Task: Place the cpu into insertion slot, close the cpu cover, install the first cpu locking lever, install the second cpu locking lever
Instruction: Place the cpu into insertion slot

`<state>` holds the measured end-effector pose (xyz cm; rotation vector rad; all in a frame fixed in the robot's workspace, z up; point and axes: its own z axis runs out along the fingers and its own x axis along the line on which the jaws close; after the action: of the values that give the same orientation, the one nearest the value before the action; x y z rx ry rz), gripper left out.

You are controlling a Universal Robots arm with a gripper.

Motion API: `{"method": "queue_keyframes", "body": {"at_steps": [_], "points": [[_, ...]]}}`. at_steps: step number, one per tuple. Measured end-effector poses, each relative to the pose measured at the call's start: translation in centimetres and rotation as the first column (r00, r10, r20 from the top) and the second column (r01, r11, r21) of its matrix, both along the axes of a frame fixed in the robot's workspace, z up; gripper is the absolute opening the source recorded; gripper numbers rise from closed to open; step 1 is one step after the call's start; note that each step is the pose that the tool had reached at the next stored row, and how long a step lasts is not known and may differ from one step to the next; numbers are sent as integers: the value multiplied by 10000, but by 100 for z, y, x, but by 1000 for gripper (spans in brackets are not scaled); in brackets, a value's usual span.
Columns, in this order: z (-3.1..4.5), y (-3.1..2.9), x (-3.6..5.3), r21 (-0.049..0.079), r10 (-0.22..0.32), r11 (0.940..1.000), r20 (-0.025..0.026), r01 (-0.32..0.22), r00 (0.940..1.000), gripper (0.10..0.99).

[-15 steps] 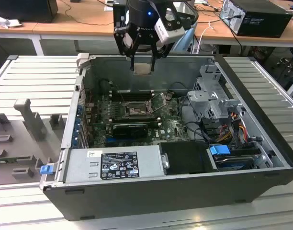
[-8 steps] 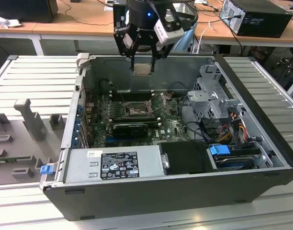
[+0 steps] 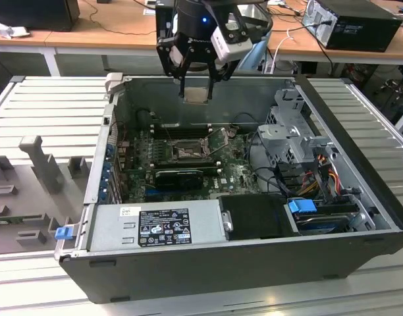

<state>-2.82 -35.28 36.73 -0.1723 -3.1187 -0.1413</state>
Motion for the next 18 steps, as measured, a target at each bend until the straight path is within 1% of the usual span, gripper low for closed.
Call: {"method": "queue_keyframes", "body": {"at_steps": [1,9,18], "points": [[0,0,0,0,-146,9999,0,146,9999,533],[0,0,0,0,-522,9986,0,522,9986,533],[0,0,0,0,-1057,9944,0,1057,9944,533]]}}
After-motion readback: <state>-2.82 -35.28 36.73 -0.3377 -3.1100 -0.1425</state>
